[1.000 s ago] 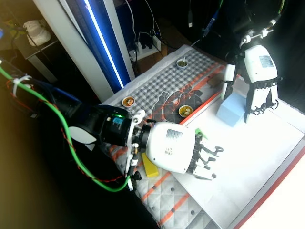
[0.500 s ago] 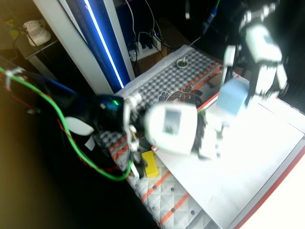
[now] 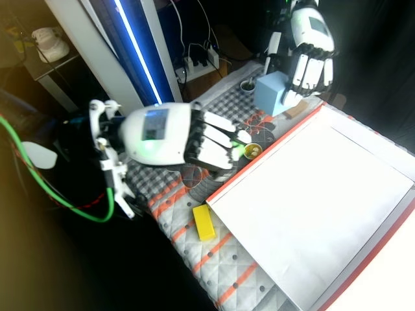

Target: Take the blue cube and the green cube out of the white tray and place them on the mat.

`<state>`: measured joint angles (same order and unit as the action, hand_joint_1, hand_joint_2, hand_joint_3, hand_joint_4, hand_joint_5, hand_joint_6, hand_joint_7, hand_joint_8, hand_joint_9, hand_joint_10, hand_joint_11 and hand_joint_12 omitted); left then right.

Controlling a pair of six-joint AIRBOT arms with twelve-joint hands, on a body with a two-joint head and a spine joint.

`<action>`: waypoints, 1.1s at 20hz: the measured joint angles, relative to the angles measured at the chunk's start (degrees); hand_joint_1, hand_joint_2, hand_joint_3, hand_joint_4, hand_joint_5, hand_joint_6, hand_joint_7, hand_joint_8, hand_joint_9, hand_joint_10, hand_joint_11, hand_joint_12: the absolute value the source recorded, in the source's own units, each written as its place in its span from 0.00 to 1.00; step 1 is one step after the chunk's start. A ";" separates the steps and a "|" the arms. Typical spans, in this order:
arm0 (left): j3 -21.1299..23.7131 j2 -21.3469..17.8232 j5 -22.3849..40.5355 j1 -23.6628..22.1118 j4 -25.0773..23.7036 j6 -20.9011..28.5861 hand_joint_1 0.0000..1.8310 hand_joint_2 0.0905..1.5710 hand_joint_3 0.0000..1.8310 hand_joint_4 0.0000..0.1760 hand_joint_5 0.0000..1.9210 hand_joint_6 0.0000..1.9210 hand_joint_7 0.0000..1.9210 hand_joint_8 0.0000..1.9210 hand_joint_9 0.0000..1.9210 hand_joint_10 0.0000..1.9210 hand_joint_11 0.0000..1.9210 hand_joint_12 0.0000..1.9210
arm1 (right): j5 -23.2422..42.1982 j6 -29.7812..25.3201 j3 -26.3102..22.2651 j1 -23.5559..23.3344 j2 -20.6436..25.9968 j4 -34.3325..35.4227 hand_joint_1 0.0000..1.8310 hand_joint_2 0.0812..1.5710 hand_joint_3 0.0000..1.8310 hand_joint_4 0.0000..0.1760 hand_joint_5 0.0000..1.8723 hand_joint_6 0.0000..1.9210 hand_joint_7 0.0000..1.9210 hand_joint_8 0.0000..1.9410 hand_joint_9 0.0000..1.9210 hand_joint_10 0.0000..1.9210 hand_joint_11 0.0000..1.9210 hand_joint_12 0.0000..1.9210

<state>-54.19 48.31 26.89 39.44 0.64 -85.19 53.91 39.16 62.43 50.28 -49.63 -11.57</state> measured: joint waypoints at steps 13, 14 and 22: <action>-0.31 2.23 -0.94 2.34 1.68 0.17 0.34 0.50 0.00 1.00 0.02 0.00 0.14 0.00 0.15 0.08 0.00 0.55 | -0.98 -4.94 1.53 6.80 -2.12 1.46 0.36 0.64 0.00 0.67 0.00 0.00 0.03 0.00 0.04 0.00 0.00 0.23; -0.22 2.23 -0.63 2.49 1.88 0.17 0.34 0.50 0.00 1.00 0.02 0.00 0.14 0.00 0.15 0.08 0.00 0.55 | -0.96 -4.98 1.53 6.80 -2.12 1.44 0.36 0.64 0.00 0.67 0.00 0.00 0.03 0.00 0.04 0.00 0.00 0.23; 2.69 -1.79 13.07 7.21 4.85 8.04 0.32 0.51 0.01 1.00 0.00 0.00 0.05 0.00 0.07 0.00 0.00 0.17 | 6.51 -5.88 0.87 7.65 -1.22 5.77 0.26 0.69 0.00 0.20 0.04 0.00 0.03 0.00 0.03 0.00 0.05 0.03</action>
<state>-51.51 46.52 39.97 46.65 5.50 -77.14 60.42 33.28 63.31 57.93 -50.85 -5.80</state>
